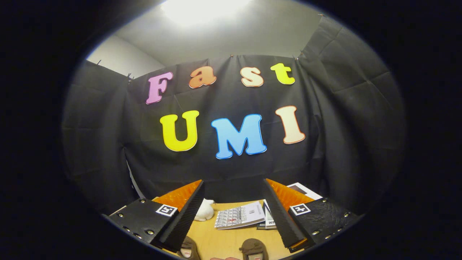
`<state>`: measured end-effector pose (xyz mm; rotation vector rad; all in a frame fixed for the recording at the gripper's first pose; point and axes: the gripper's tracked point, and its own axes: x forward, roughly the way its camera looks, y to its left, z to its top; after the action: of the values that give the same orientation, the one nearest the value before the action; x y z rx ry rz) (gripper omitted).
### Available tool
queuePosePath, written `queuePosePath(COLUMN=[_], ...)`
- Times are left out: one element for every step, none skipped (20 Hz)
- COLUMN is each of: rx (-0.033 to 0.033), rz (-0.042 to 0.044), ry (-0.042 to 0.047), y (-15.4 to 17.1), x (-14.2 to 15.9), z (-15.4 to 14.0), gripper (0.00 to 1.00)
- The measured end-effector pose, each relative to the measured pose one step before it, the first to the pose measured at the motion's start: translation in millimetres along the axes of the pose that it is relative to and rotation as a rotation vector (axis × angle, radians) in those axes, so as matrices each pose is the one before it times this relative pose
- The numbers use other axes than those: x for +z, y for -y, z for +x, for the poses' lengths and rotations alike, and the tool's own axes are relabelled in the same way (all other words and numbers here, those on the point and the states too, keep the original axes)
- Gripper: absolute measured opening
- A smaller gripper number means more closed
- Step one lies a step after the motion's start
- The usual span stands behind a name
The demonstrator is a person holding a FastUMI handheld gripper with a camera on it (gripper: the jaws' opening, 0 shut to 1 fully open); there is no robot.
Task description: Open the storage box then place both shoes into the box .Put the left shoe in first, then the right shoe, with the right side of both shoes facing outward in a uniform manner.
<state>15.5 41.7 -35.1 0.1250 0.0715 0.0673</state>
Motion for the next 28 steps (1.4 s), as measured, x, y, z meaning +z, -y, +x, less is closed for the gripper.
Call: queuePosePath(rx=[0.02056,0.02712,0.0301,0.03891,0.03874,0.04322,0.03154,0.03318,0.03463,0.03612,0.03987,0.046,0.03041,0.02992,0.02698,0.02941,0.0331,0.02709,0.02141,0.00949,0.00229,0.01263,0.00957,0.01388,0.00926,0.00936,0.01144,0.01618], rz=[0.01137,0.01412,0.01795,0.02324,0.02473,0.02571,0.01464,0.01264,0.00924,0.00908,0.01577,0.01786,0.00917,0.00406,0.0037,0.00777,0.01497,0.01377,0.01623,0.01226,0.00874,0.0069,0.00166,0.00691,0.01762,0.02444,0.02583,0.0266], ry=[-0.01973,-0.02574,-0.02722,-0.03914,-0.03756,-0.03465,-0.02519,-0.02546,-0.02495,-0.02806,-0.03246,-0.0303,-0.02344,-0.02925,-0.0233,-0.0271,-0.0305,-0.03007,-0.03436,-0.03389,-0.03299,-0.01978,-0.01946,-0.02548,-0.02323,-0.02379,-0.0256,-0.02205], y=[-7.06,-9.31,-9.47,-11.5,-10.64,-12.59,-9.2,-9.28,-10.26,-9.29,-10.51,-11.9,-8.47,-6.74,-6.35,-6.44,-5.56,-5.95,-4.34,-2.12,0.67,-3.33,-1.6,-0.34,1.29,1.81,1.6,-0.09], x=[-7.03,-9.93,-8.72,-11.83,-10.42,-8.99,-7.34,-8.78,-7.56,-9.77,-10.57,-12.58,-8.47,-11.43,-8.24,-11.72,-10.97,-12.49,-11.13,-12.24,-10.5,-7.54,-6.47,-9.45,-7.33,-9.08,-8.23,-9.06], z=[2.58,1.99,1.97,2.84,2.3,2.29,2.71,3.13,4.78,3.93,5.33,4.05,6.15,4.49,5.63,6.55,8.77,7.21,7.98,4.75,5.02,4.85,5.63,8.59,7.38,8.12,7.92,5.07], gripper=[0.98,0.98,0.98,0.98,0.98,0.98,0.98,0.98,0.98,0.99,0.98,0.98,0.98,0.98,0.98,0.98,0.98,0.98,0.98,0.98,0.98,0.98,0.98,0.97,0.97,0.97,0.97,0.97])
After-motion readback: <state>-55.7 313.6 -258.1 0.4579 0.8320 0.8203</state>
